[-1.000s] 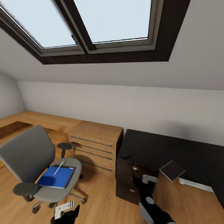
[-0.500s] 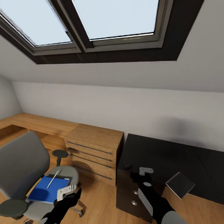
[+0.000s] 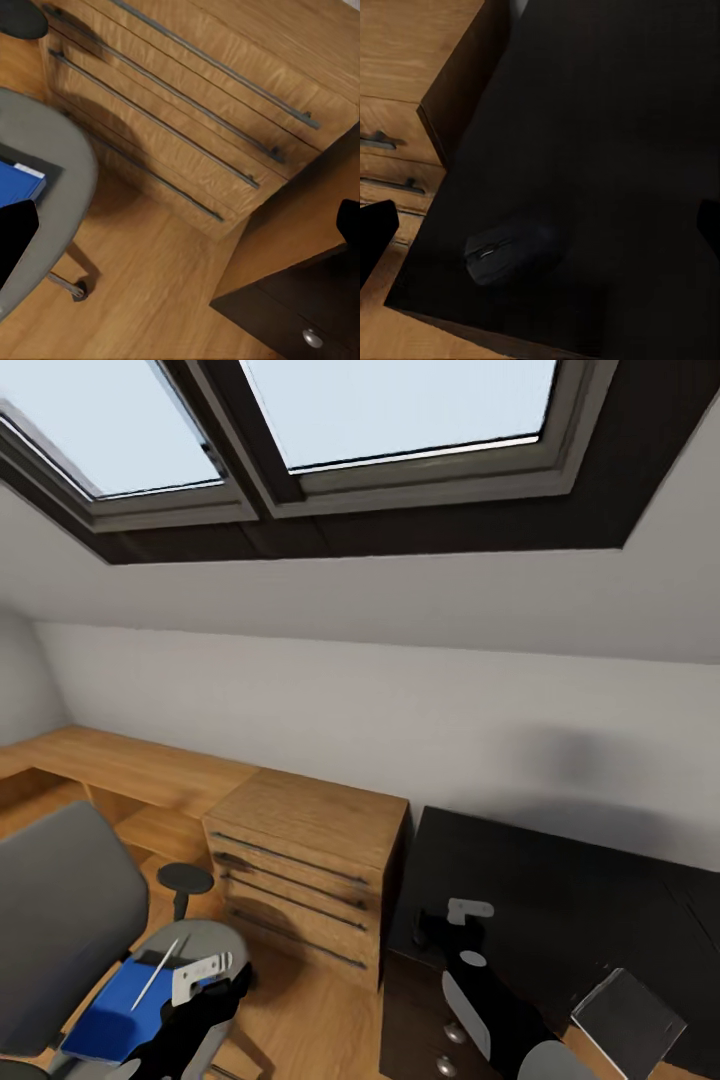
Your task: In the bedroom, organize the workspace by keeping the computer under the desk, ensuring the monitor is on the desk, placing the keyboard on the desk next to the monitor, placing the mouse on the desk next to the keyboard, moving the folder from the swivel chair onto the desk next to the mouse, stacking the notebook on top of the folder with the pen on top of the notebook, and positioning the swivel chair next to the desk.
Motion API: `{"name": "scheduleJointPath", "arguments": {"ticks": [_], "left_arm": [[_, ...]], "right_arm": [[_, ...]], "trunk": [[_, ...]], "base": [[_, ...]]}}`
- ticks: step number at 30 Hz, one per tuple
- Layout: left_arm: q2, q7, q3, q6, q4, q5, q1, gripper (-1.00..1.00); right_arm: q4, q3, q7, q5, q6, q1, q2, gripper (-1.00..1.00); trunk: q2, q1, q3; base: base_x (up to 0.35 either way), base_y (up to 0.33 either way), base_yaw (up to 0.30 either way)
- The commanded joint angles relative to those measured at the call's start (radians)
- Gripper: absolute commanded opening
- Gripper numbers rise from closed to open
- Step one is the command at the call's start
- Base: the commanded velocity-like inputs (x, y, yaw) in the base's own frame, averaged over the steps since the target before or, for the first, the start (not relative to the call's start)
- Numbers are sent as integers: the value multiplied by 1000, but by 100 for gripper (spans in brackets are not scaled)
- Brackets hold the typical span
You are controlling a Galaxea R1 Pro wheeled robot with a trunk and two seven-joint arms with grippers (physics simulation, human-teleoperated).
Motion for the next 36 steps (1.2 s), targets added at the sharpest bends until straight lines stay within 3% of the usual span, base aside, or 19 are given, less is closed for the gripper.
{"name": "scheduleJointPath", "arguments": {"ticks": [1,7,12,36], "left_arm": [[-1,5,0,6,-2,11,0,100],[-1,4,0,3,-7,12,0,100],[-2,4,3,5,-70,16,0,100],[-5,7,3,9,-104,14,0,100]], "right_arm": [[0,12,-7,-9,0,0,0,100],[2,21,-1,-9,1,1,1,100],[1,20,1,-9,1,1,0,100],[2,20,6,-7,1,1,-5,100]], "trunk": [[-1,1,-2],[-1,1,-3],[-1,1,-4],[-169,93,-79]], "base": [[287,0,219],[87,0,91],[6,0,7],[0,0,0]]}}
